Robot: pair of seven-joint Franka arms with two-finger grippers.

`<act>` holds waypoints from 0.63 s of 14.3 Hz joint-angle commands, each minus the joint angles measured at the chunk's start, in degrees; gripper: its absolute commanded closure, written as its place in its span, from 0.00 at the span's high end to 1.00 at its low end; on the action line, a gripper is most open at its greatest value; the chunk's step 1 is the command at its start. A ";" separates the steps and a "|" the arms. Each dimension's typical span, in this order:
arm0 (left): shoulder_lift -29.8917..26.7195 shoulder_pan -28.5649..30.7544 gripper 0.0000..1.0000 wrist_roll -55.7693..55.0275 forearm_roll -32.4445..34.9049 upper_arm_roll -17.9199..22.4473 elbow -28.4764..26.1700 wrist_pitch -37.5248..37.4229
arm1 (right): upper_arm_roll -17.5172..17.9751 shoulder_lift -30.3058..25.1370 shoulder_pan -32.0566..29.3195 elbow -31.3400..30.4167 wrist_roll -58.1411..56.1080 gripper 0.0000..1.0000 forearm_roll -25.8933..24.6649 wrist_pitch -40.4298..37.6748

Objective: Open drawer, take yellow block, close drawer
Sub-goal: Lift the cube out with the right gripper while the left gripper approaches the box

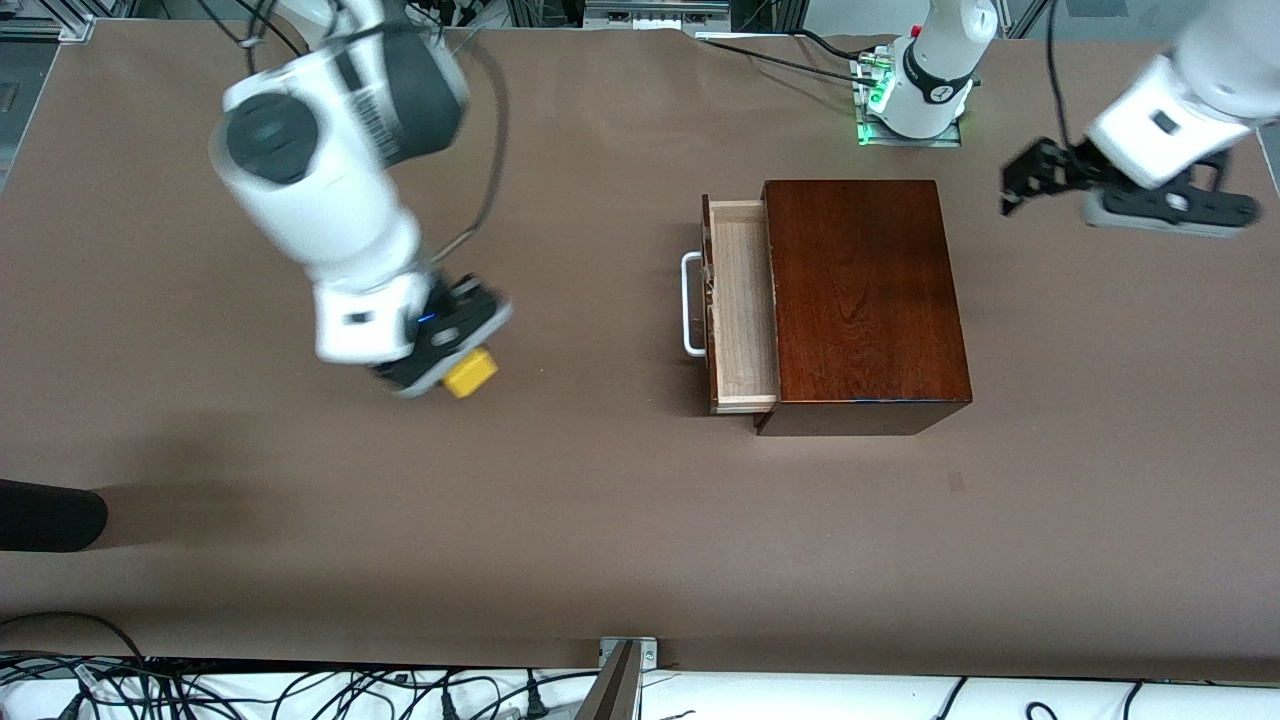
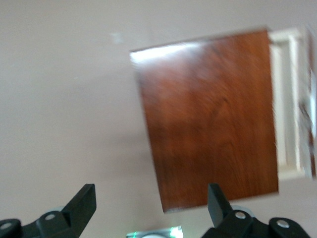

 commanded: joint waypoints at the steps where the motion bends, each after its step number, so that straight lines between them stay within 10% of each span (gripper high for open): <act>1: 2.17 0.11 1.00 7.86 -1.60 -6.81 2.40 -3.53 | 1.39 -5.79 -4.33 -10.40 2.36 0.00 1.12 1.36; 6: 10.58 0.03 1.00 9.91 -9.39 -22.54 5.81 -3.62 | 1.30 -4.56 -9.88 -21.73 7.80 0.00 1.12 6.26; 9: 17.63 -1.81 1.00 10.77 -11.71 -24.50 12.40 -3.71 | 1.04 -4.74 -10.76 -29.12 10.79 0.00 1.03 11.45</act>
